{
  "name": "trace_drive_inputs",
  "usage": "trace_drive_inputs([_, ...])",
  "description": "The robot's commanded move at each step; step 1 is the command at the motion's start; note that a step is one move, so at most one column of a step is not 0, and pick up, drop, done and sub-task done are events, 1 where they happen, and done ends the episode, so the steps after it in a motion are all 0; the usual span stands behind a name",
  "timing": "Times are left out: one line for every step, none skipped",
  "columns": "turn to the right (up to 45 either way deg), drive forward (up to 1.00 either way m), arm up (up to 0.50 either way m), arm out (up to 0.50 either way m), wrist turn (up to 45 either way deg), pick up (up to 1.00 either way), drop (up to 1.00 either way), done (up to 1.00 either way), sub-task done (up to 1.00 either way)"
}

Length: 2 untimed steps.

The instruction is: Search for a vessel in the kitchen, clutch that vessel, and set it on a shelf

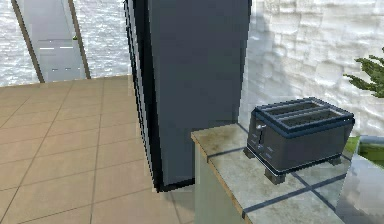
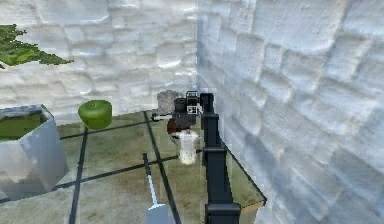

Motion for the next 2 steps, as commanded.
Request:
trace_drive_inputs([0.0, 0.00, 0.00, 0.00, 0.0, 1.00, 0.00, 0.00, 0.00])
trace_drive_inputs([0.0, 0.00, 0.10, 0.00, 0.0, 0.00, 0.00, 0.00, 0.00])
